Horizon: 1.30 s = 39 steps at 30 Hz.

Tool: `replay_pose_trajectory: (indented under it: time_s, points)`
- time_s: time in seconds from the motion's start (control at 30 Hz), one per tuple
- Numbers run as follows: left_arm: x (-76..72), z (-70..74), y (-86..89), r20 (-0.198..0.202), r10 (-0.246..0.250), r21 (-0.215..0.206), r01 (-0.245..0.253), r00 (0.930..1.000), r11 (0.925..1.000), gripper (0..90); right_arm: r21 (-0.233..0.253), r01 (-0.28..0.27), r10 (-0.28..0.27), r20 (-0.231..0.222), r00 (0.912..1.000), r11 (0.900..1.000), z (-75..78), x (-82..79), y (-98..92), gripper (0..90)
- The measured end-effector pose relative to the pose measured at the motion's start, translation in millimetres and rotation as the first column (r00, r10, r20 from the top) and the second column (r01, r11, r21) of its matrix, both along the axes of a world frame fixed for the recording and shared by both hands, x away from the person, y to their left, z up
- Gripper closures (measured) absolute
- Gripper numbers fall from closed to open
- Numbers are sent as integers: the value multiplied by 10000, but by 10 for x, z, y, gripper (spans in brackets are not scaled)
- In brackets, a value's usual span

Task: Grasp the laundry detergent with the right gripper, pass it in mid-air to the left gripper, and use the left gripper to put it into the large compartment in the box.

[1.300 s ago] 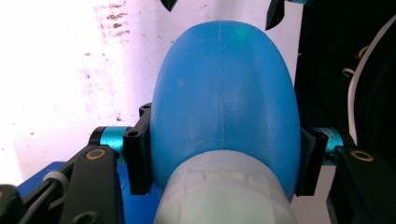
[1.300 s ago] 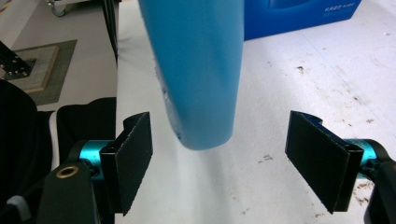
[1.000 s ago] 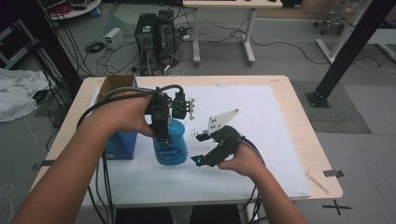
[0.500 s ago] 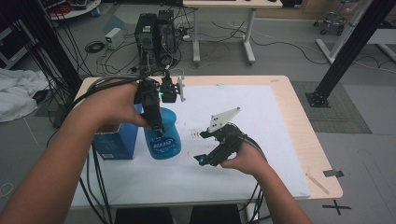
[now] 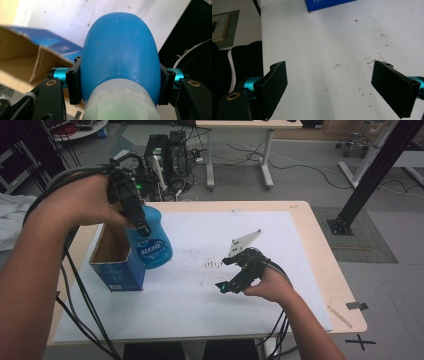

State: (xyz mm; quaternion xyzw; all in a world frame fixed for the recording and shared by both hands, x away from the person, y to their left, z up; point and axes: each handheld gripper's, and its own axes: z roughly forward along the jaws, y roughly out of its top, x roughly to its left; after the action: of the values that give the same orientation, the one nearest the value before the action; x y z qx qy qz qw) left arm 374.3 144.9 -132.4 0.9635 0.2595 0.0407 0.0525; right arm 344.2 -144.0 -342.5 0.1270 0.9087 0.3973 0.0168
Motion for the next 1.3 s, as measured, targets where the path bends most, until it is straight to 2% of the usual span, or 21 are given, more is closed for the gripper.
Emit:
replay_pose_trajectory:
  time_s: [0.13, 0.23, 0.27, 0.37, 0.43, 0.47, 0.5, 0.63, 0.7, 0.73, 0.77, 0.93, 1.0, 1.03, 1.27, 1.3]
  points:
    - [74, 103, 185, -50, 599, -180, -599, 9982, 9980, 383, -147, 17, -18, -69, 10000, 9999, 12, 22, -5, 127]
    - [113, 153, 328, 3, 1138, -261, -1137, 9935, 9932, 383, -358, 11, -16, -140, 9999, 9994, 19, 33, -2, 127]
    - [113, 153, 328, 3, 1138, -261, -1137, 9935, 9932, 383, -358, 11, -16, -140, 9999, 9994, 19, 33, -2, 127]
    - [156, 180, 508, 4, 1719, -363, -1717, 9851, 9845, 383, -644, 1, -14, -203, 9998, 9979, 34, 48, -1, 127]
    - [174, 194, 598, -27, 1959, -380, -1959, 9806, 9799, 383, -745, -13, -2, -209, 9998, 9972, 51, 55, -2, 127]
    - [174, 194, 598, -27, 1959, -380, -1959, 9806, 9799, 383, -745, -13, -2, -209, 9998, 9972, 51, 55, -2, 127]
    - [186, 203, 671, -49, 2190, -367, -2190, 9757, 9750, 383, -815, -13, -5, -218, 9998, 9967, 60, 56, -2, 127]
    - [205, 225, 783, -8, 2634, -315, -2633, 9647, 9642, 383, -1270, -125, 92, -265, 9996, 9918, 107, 66, 17, 127]
    - [218, 225, 828, -35, 2803, -257, -2803, 9599, 9596, 383, -1533, -130, 86, -291, 9995, 9881, 134, 69, 29, 127]
    - [218, 225, 828, -35, 2803, -257, -2803, 9599, 9596, 383, -1533, -130, 86, -291, 9995, 9881, 134, 69, 29, 127]
    - [232, 208, 879, -29, 3039, -290, -3038, 9527, 9523, 383, -1906, -267, 214, -295, 9993, 9813, 189, 78, 41, 127]
    - [275, 177, 961, -78, 3488, -183, -3489, 9372, 9370, 383, -2494, -339, 261, -344, 9991, 9678, 266, 80, 56, 127]
    - [284, 163, 974, -84, 3548, -175, -3549, 9349, 9348, 383, -2572, -330, 255, -323, 9992, 9658, 287, 82, 55, 127]
    - [306, 129, 999, -137, 3712, -152, -3714, 9284, 9283, 383, -2628, -344, 256, -366, 9990, 9642, 299, 84, 52, 127]
    - [368, 3, 1045, -159, 3781, 46, -3780, 9256, 9258, 383, -2863, -368, 252, -444, 9987, 9574, 298, 75, 50, 127]
    - [389, -54, 1050, -75, 3626, 80, -3626, 9319, 9319, 383, -2910, -372, 253, -445, 9987, 9560, 296, 71, 52, 128]
